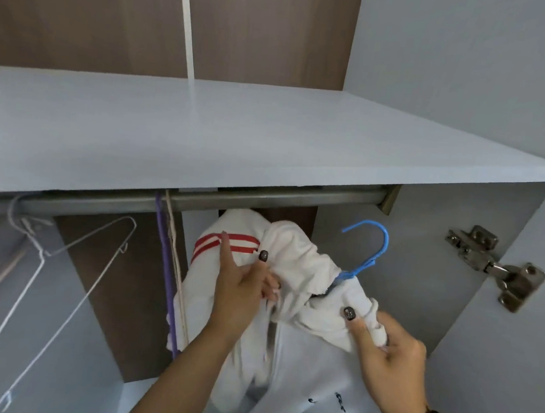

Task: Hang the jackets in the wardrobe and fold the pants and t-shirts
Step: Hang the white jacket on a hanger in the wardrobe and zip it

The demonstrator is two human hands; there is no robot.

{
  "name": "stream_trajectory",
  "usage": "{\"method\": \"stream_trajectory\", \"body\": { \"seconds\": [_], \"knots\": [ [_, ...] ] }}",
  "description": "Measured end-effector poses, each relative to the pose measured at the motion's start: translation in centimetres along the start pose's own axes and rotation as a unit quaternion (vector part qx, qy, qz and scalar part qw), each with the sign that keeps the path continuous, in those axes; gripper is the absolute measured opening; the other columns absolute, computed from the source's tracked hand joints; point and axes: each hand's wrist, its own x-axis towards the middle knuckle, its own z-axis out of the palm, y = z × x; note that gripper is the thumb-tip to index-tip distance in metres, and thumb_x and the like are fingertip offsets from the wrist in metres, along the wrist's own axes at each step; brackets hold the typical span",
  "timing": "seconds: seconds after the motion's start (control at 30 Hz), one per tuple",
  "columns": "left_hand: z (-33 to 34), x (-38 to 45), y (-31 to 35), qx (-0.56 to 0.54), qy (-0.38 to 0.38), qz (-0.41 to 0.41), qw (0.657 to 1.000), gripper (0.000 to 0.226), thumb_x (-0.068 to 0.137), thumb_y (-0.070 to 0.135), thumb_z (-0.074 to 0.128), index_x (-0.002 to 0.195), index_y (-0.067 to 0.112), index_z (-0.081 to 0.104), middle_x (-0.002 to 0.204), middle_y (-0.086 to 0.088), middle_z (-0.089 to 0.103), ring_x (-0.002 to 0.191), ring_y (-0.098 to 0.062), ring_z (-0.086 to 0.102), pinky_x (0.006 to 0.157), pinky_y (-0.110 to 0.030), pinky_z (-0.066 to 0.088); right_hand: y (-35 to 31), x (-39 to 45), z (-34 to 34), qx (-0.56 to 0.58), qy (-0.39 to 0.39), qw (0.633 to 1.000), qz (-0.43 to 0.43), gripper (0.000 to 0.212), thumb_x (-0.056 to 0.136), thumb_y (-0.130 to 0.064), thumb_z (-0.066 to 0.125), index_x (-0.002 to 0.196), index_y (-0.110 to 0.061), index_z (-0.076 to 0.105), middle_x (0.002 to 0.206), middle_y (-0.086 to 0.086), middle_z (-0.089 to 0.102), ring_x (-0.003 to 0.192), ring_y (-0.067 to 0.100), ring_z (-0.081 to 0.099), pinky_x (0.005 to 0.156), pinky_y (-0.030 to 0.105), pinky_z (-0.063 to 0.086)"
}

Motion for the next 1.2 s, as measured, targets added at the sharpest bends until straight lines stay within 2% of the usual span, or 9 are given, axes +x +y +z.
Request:
{"method": "stream_trajectory", "body": {
  "seconds": [0.1, 0.2, 0.3, 0.5, 0.63, 0.8, 1.0, 1.1, 1.2],
  "knots": [
    [-0.6, 1.0, -0.2, 0.188, -0.010, -0.027, 0.982, 0.034, 0.092, 0.035, 0.062, 0.124, 0.026, 0.051, 0.085, 0.010, 0.061, 0.076, -0.004, 0.058, 0.076, -0.019, 0.048, -0.1, 0.0, -0.7, 0.030, -0.017, 0.999, 0.002, 0.028, 0.077, -0.040, 0.066, 0.060, -0.019, 0.057, 0.046, -0.010, 0.039, 0.046, 0.003, 0.031, 0.044, 0.021, 0.029],
    [-0.5, 0.8, -0.8, 0.208, -0.021, -0.008, 0.978, 0.020, 0.087, 0.034, 0.069, 0.099, 0.033, 0.053, 0.107, 0.005, 0.056, 0.100, -0.014, 0.055, 0.089, -0.029, 0.047, 0.0, 0.1, -1.5, 0.056, -0.035, 0.998, 0.010, 0.032, 0.080, -0.035, 0.069, 0.058, -0.014, 0.059, 0.048, -0.011, 0.040, 0.048, 0.004, 0.032, 0.045, 0.023, 0.028],
    [0.3, -0.2, -1.0, 0.150, -0.045, -0.025, 0.987, 0.023, 0.092, 0.029, 0.063, 0.110, 0.028, 0.048, 0.118, 0.009, 0.050, 0.107, -0.009, 0.048, 0.092, -0.027, 0.039, -0.4, 1.3, -2.0, 0.038, -0.053, 0.998, 0.010, 0.031, 0.084, -0.024, 0.071, 0.060, -0.010, 0.059, 0.046, -0.006, 0.042, 0.048, 0.004, 0.034, 0.046, 0.024, 0.031],
    [1.2, -2.3, -1.9, 0.008, 0.000, -0.025, 1.000, 0.017, 0.101, 0.019, 0.047, 0.103, 0.036, 0.050, 0.103, 0.020, 0.060, 0.093, 0.006, 0.056, 0.076, -0.008, 0.039, -3.8, 6.8, -1.1, -0.052, -0.085, 0.994, 0.034, 0.056, 0.078, -0.034, 0.072, 0.045, -0.015, 0.032, 0.038, -0.006, 0.032, 0.042, 0.010, 0.028, 0.047, 0.028, 0.025],
    [1.3, -3.6, -4.0, 0.026, 0.039, -0.009, 0.999, 0.008, 0.099, 0.018, 0.050, 0.097, 0.012, 0.056, 0.094, -0.002, 0.064, 0.079, 0.001, 0.060, 0.072, -0.012, 0.045, -4.2, 9.4, 0.6, -0.063, -0.117, 0.988, 0.079, 0.060, 0.078, -0.035, 0.073, 0.043, -0.018, 0.027, 0.032, -0.008, 0.027, 0.040, 0.010, 0.025, 0.045, 0.025, 0.021],
    [-0.3, -4.8, -6.2, 0.061, 0.068, 0.014, 0.996, 0.006, 0.098, 0.020, 0.053, 0.094, 0.019, 0.057, 0.085, 0.009, 0.064, 0.076, -0.001, 0.063, 0.067, -0.011, 0.047, -4.1, 11.2, 2.2, -0.105, -0.151, 0.980, 0.079, 0.056, 0.079, -0.036, 0.073, 0.045, -0.019, 0.031, 0.029, -0.009, 0.027, 0.041, 0.012, 0.029, 0.044, 0.022, 0.023],
    [-2.8, -3.2, -7.4, 0.148, 0.098, 0.015, 0.984, 0.048, 0.087, 0.022, 0.070, 0.058, 0.017, 0.033, 0.049, 0.011, 0.034, 0.048, -0.004, 0.034, 0.051, -0.015, 0.031, -3.6, 12.7, 4.2, -0.093, -0.151, 0.980, 0.089, 0.057, 0.078, -0.040, 0.073, 0.048, -0.019, 0.030, 0.039, -0.009, 0.029, 0.041, 0.012, 0.029, 0.045, 0.023, 0.023],
    [-2.8, -1.9, -7.6, 0.164, 0.094, 0.033, 0.981, 0.008, 0.091, 0.020, 0.066, 0.091, 0.019, 0.058, 0.070, 0.010, 0.054, 0.066, -0.006, 0.055, 0.066, -0.023, 0.046, -2.7, 12.9, 5.4, -0.088, -0.150, 0.978, 0.111, 0.059, 0.079, -0.038, 0.074, 0.046, -0.020, 0.028, 0.038, -0.010, 0.030, 0.040, 0.009, 0.031, 0.044, 0.023, 0.025],
    [-2.7, -1.0, -8.7, 0.213, 0.028, 0.074, 0.974, 0.048, 0.095, 0.009, 0.056, 0.140, 0.023, 0.045, 0.112, 0.004, 0.055, 0.102, -0.009, 0.055, 0.096, -0.020, 0.044, -0.4, 12.3, 6.2, -0.089, -0.169, 0.973, 0.131, 0.054, 0.078, -0.040, 0.074, 0.049, -0.016, 0.036, 0.045, -0.006, 0.036, 0.044, 0.010, 0.036, 0.045, 0.022, 0.028]
  ]
}}
